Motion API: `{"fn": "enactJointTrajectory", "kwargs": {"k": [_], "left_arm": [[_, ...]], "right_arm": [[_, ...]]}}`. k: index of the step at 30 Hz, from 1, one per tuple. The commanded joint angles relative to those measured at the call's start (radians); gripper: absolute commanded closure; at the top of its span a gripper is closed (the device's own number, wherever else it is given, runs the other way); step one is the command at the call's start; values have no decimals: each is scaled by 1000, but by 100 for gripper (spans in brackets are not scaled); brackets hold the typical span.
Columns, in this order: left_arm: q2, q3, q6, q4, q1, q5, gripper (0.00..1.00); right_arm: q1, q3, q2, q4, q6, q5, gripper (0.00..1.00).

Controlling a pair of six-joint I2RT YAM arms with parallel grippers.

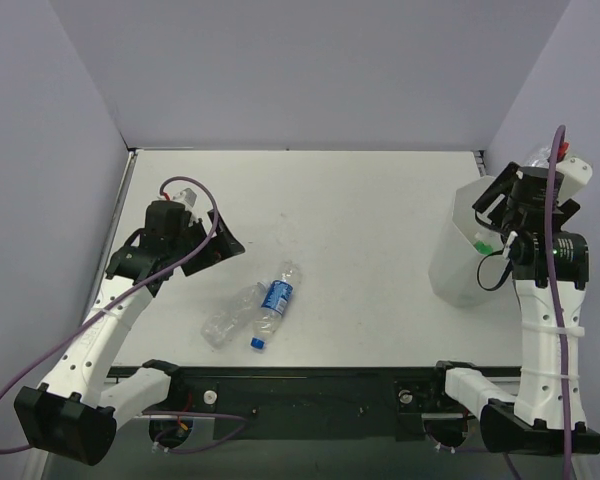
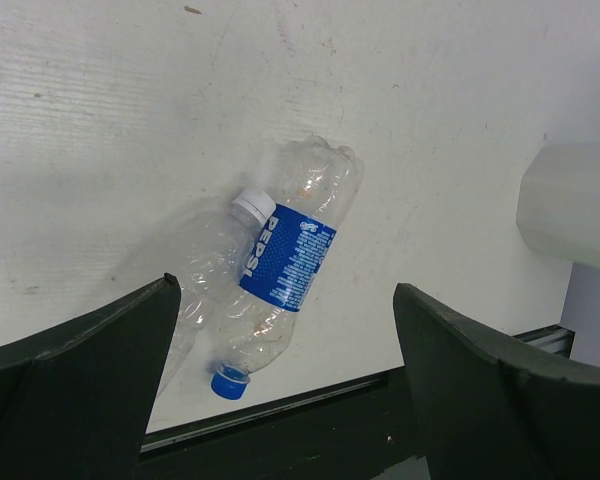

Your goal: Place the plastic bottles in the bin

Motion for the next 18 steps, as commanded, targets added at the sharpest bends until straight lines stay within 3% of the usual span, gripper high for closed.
{"fn": "enactJointTrajectory", "kwargs": {"k": [1,4,8,13,16,18], "left_arm": [[-4,20,21,42,-4,16,1],[-7,24,24,33,-4,18,1],[-12,32,38,16,-4,18,1],[5,87,107,-71,25,-34,1],[-1,121,127,-123,66,-57,1],[-29,110,123,-120,111,-72,1]], "right_arm": [[-12,-21,-12,0,-1,-21,21],[-14,-13,-29,-3,-1,-32,13],[30,13,-93,42,22,-57,11],[435,-45,-111,176,90,-6,10],[798,-60,-29,219,91,177,10],[927,-116,37,274,79,251,10]]}}
